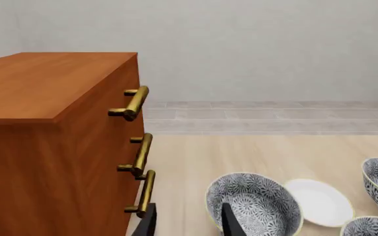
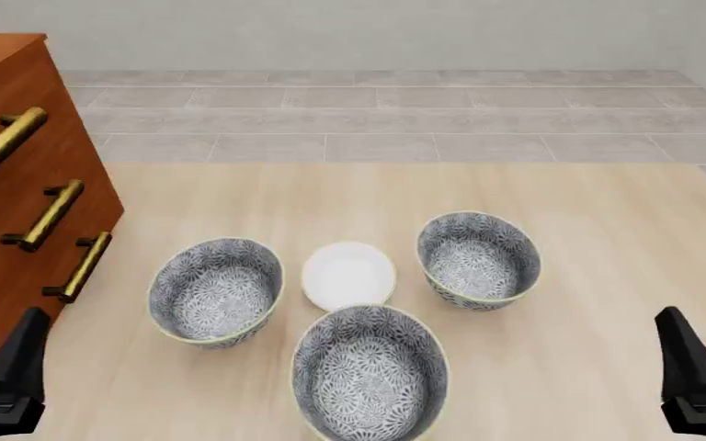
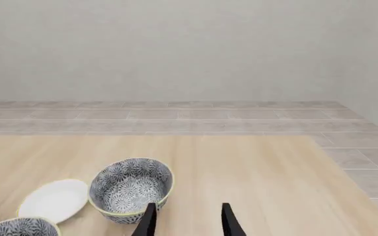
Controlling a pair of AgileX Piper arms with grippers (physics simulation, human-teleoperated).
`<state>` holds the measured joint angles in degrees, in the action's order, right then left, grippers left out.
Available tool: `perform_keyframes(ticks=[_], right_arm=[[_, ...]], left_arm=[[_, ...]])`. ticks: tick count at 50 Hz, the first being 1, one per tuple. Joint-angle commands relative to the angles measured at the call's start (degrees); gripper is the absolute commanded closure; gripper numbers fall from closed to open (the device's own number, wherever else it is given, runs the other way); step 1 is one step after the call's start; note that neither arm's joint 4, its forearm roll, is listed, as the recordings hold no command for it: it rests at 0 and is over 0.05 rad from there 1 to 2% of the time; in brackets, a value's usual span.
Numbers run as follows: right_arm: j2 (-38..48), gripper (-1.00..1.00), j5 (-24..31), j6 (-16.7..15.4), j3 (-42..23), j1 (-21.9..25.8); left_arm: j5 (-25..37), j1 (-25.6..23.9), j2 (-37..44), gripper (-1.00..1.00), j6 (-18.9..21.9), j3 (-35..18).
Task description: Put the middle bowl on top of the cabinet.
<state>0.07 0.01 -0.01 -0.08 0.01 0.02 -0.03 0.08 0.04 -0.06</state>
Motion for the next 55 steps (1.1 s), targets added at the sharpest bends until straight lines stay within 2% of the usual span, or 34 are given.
perform_keyframes(ticks=[1, 15, 21, 24, 27, 32, 34, 35, 36, 44, 45, 55], right_arm=[[0.1, -1.00, 0.1, -0.1, -0.1, -0.1], [0.2, -1.00, 0.2, -0.1, -0.1, -0.8], [0.2, -1.00, 0.2, -0.6, -0.1, -0.6], [0.2, -1.00, 0.1, -0.6, -0.1, -0.6], [0.1, -1.00, 0.2, -0.3, 0.0, -0.8], [0.2, -1.00, 0.2, -0.4, 0.0, -0.9], [0.1, -1.00, 0.3, -0.5, -0.1, -0.9], [0.1, -1.00, 0.3, -0.5, -0.1, -0.8], [0.1, -1.00, 0.3, -0.4, -0.1, -0.8], [0.2, -1.00, 0.5, -0.5, 0.0, -1.3], [0.3, -1.00, 0.5, -0.5, 0.0, -1.3], [0.5, -1.00, 0.2, -0.5, 0.0, -1.5]], left_arm=[[0.3, -0.2, 0.2, -1.00, 0.1, -0.1], [1.1, -0.2, 0.2, -1.00, 0.3, -0.1], [-0.7, -0.1, 3.4, -1.00, 0.2, -0.1], [-2.6, -0.9, 6.4, -1.00, 0.0, 0.0], [-7.6, -1.5, 13.0, -1.00, -1.2, -0.1], [-9.6, -1.7, 16.7, -1.00, -1.2, -1.5], [-14.3, -1.5, 23.7, -1.00, -1.5, -1.7], [-15.7, -1.2, 25.9, -1.00, -2.7, -2.1], [-16.4, -1.1, 26.9, -1.00, -2.1, -2.3], [-18.6, -1.2, 34.1, -1.00, -1.8, -5.6], [-19.2, -0.8, 37.3, -1.00, -0.5, -6.5], [-19.7, -0.2, 45.4, -1.00, -0.1, -9.7]])
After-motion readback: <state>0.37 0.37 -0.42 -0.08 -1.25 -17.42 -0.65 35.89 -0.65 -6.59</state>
